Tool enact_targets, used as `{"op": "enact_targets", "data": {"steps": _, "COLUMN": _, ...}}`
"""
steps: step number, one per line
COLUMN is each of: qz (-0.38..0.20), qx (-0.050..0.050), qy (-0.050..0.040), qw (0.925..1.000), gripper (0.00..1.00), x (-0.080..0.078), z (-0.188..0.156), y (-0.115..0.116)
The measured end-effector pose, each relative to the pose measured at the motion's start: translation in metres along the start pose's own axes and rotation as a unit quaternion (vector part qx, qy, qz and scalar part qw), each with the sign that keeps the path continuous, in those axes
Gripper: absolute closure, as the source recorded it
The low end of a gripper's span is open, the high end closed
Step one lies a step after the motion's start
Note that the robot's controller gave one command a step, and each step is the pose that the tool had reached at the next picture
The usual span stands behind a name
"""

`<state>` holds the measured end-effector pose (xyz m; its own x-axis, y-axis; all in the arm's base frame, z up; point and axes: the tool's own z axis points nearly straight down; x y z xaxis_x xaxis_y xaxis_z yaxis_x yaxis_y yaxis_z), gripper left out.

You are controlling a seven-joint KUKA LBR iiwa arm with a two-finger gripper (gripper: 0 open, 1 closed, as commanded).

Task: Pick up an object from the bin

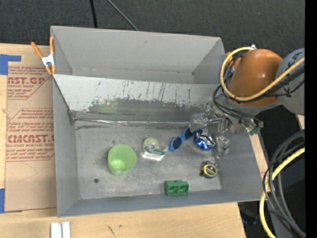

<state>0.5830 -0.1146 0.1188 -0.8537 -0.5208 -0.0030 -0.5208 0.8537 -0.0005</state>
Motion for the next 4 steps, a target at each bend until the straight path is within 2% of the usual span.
{"op": "enact_targets", "data": {"steps": 1, "qz": 0.001, "qx": -0.002, "qy": 0.0008, "qw": 1.0000, "gripper": 0.00, "x": -0.009, "z": 0.050, "y": -0.001}}
{"op": "enact_targets", "data": {"steps": 2, "qz": -0.072, "qx": -0.003, "qy": -0.0008, "qw": 0.9974, "gripper": 0.00, "x": 0.003, "z": 0.049, "y": -0.020}}
{"op": "enact_targets", "data": {"steps": 3, "qz": -0.072, "qx": -0.002, "qy": -0.0004, "qw": 0.9974, "gripper": 1.00, "x": 0.004, "z": 0.049, "y": -0.021}}
{"op": "enact_targets", "data": {"steps": 4, "qz": -0.116, "qx": 0.003, "qy": -0.0027, "qw": 0.9932, "gripper": 1.00, "x": -0.003, "z": -0.104, "y": -0.010}}
